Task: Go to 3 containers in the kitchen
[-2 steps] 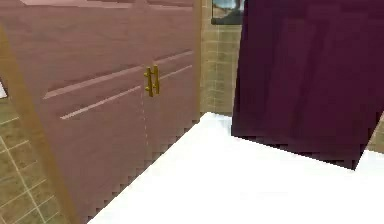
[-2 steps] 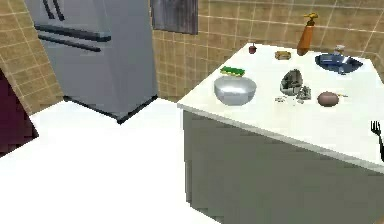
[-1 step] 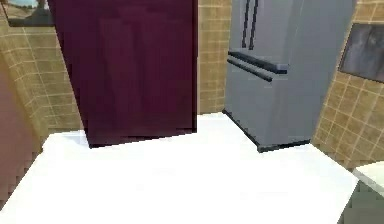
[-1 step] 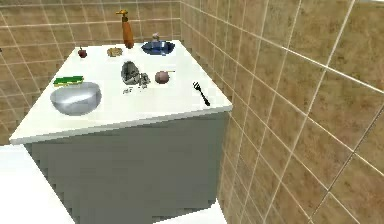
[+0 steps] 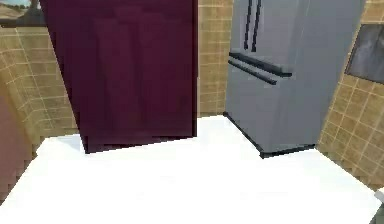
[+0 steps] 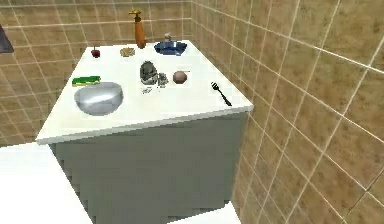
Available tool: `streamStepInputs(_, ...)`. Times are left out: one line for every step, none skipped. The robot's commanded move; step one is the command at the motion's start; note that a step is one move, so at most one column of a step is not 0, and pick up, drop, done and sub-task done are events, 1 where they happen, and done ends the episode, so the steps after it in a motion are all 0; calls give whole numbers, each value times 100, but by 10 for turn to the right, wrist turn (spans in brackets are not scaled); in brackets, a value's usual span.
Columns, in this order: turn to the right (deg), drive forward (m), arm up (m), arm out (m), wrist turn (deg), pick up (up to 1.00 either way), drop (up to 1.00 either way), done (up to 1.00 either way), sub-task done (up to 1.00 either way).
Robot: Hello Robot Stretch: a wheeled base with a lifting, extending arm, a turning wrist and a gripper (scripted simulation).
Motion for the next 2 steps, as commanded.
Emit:
streamStepInputs(-450, 0, 0, 0, 0, 0, 0, 0, 0)
streamStepInputs(-450, 0, 0, 0, 0, 0, 0, 0, 0)
